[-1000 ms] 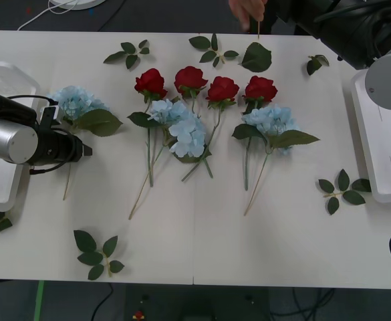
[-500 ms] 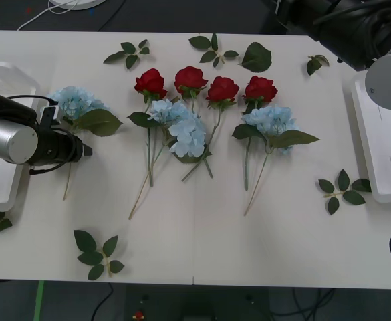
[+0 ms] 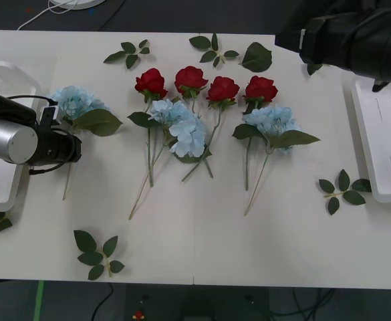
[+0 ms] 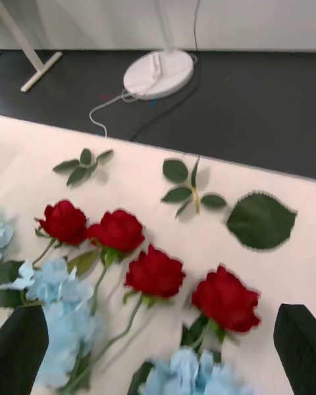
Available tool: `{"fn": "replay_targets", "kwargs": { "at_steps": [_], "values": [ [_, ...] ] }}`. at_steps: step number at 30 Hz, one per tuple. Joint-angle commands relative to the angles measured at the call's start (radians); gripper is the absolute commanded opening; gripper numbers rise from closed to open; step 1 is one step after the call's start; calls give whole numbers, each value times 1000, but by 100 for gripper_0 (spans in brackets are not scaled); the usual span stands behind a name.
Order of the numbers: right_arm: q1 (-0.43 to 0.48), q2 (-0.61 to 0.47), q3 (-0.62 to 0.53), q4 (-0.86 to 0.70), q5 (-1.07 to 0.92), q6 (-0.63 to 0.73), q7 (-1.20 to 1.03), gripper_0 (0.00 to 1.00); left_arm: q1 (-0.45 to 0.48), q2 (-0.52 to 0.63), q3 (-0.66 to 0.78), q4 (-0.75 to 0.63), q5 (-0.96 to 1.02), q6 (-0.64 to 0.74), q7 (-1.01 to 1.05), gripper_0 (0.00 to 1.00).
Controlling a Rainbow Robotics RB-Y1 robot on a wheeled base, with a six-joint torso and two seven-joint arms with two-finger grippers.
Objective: Place the red flowers into the right box and the blue flowers into the left box. If a person shows an open palm, hand one flower to the person first, then continue sorting.
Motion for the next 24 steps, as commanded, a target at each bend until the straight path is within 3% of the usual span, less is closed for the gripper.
{"fn": "replay_targets", "kwargs": {
  "at_steps": [1,12,18,21,24],
  "values": [
    [115,-109,-29,-134,17,36,-187,100,-3,39,-15,1,-8,-7,-55,0],
    [387,-221,-16,-319,54,42,-540,100,-2,31,-14,-5,-16,-63,-61,0],
    [377,-233,51,-329,70,139,-690,100,-17,33,12,-13,-20,-126,-64,0],
    [341,-227,110,-318,102,180,-799,100,-43,40,92,-48,-19,-18,-64,0],
    [284,-210,186,-290,151,211,-905,100,-96,48,247,-105,-22,218,-67,0]
  ]
}}
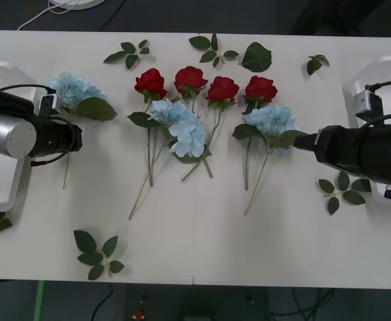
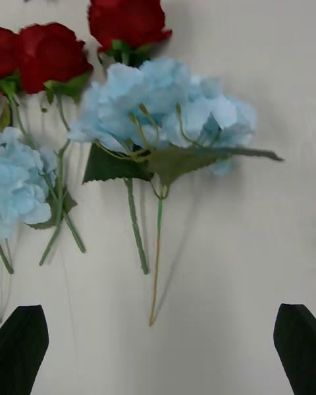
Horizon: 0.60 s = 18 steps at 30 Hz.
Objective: Place the red flowers into the right box and the blue flowers into the left box. If a person shows an open palm, hand one flower to the person first, then continue sorting.
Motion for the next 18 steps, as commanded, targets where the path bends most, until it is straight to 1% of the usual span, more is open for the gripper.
{"fn": "replay_targets", "kwargs": {
  "at_steps": [1,3,5,6,8,10,11,13,15,18],
  "values": [
    [-114,-17,130,21,76,37,-168,100,-106,48,266,-100,-8,333,-67,0],
    [-143,-6,172,41,110,37,-206,100,-142,48,347,-120,-16,479,-70,0],
    [-191,16,232,85,151,37,-249,100,-205,46,459,-133,-22,694,-77,0],
    [-206,22,247,96,164,37,-257,100,-221,48,485,-133,-22,744,-81,0],
    [-255,48,304,150,204,37,-272,100,-275,55,595,-133,-33,908,-91,0],
    [-289,71,339,194,228,37,-270,100,-295,66,669,-131,-56,987,-108,0],
    [-313,86,359,225,245,37,-267,100,-298,77,710,-131,-82,1017,-150,0],
    [-344,109,388,269,265,37,-267,100,-294,91,758,-117,-117,1036,-225,0],
    [-379,144,413,328,286,37,-267,100,-277,105,818,-62,-135,1026,-341,0],
    [-407,181,427,386,302,37,-260,100,-254,106,879,13,-141,994,-475,0]
  ]
}}
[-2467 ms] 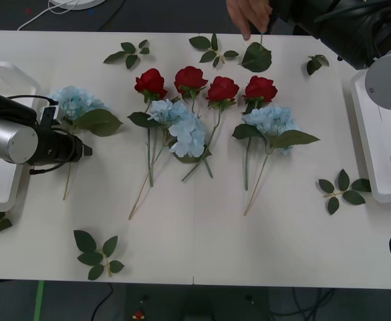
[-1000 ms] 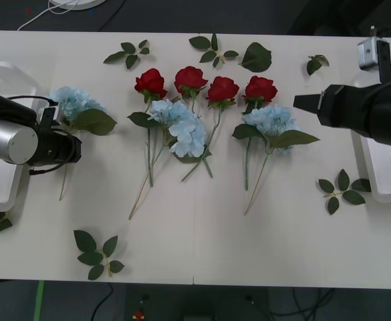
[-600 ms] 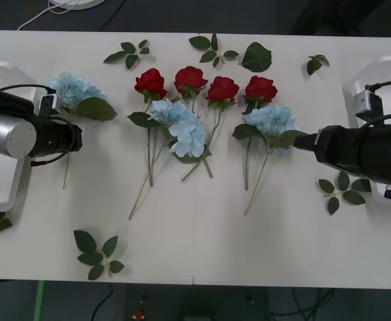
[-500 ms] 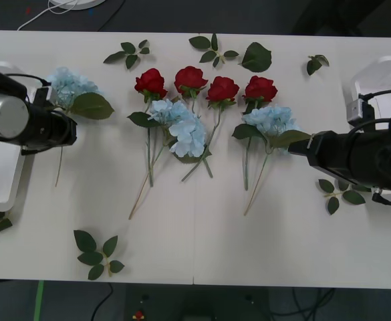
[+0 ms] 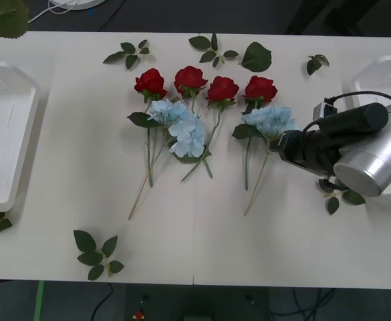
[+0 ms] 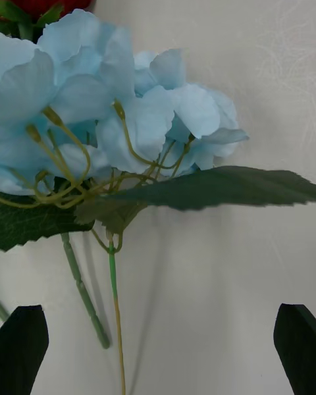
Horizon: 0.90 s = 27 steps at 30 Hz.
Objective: Place the red flowers into the right box and the blue flowers into the left box. If a person shows an open palm, hand one flower to the person first, then continue sorting.
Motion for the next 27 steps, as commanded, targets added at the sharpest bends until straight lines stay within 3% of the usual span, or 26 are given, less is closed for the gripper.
{"fn": "replay_targets", "kwargs": {
  "at_steps": [1,13,16,21,27],
  "values": [
    [-85,77,30,85,33,4,-13,100,14,62,110,109,-25,-50,-280,0],
    [-225,200,174,304,117,-15,-8,100,194,61,256,281,-117,-214,-591,0],
    [-237,215,200,324,135,-16,-14,100,249,50,254,353,-74,-309,-646,0],
    [-240,227,215,336,146,-24,-16,100,352,-11,175,386,-8,-582,-685,0],
    [-240,241,220,366,157,-39,-20,100,382,-57,80,398,1,-819,-663,0]
  ]
}}
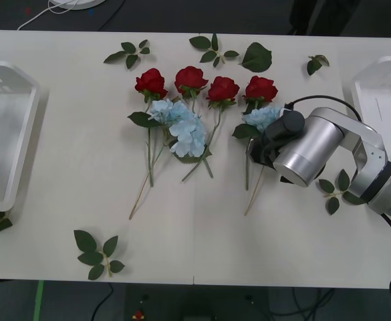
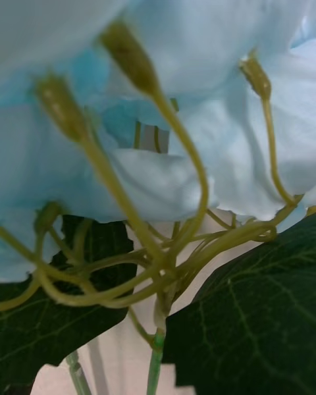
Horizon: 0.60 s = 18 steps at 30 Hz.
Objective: Place the red flowers into the right box and the blue flowers into the left box. If a person shows an open palm, hand one flower to the person first, then continue sorting.
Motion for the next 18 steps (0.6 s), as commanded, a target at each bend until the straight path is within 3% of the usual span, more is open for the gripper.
{"fn": "replay_targets", "kwargs": {
  "at_steps": [1,2,4,5,6,7,13,14,16,18],
  "values": [
    [-40,33,8,25,17,-23,-20,100,16,-26,-70,5,18,-114,16,0],
    [-41,38,9,36,21,-32,-19,96,22,-34,-85,12,34,-150,16,0],
    [-41,42,9,54,29,-46,-16,73,31,-47,-121,49,86,-217,13,0],
    [-41,44,9,55,29,-49,-16,55,31,-50,-131,63,101,-234,11,0],
    [-43,45,9,60,31,-51,-16,21,31,-53,-150,88,130,-269,3,0],
    [-44,47,9,60,31,-49,-20,0,31,-58,-164,105,150,-305,-3,0],
    [-44,47,9,60,32,-51,-20,0,31,-60,-173,120,175,-314,-12,1],
    [-44,49,9,60,31,-51,-20,0,31,-60,-173,121,175,-306,-12,15],
    [-44,49,9,60,31,-51,-19,0,31,-60,-174,132,185,-305,-12,57],
    [-44,47,9,60,31,-55,-19,0,31,-60,-173,135,190,-305,-15,63]
  ]
}}
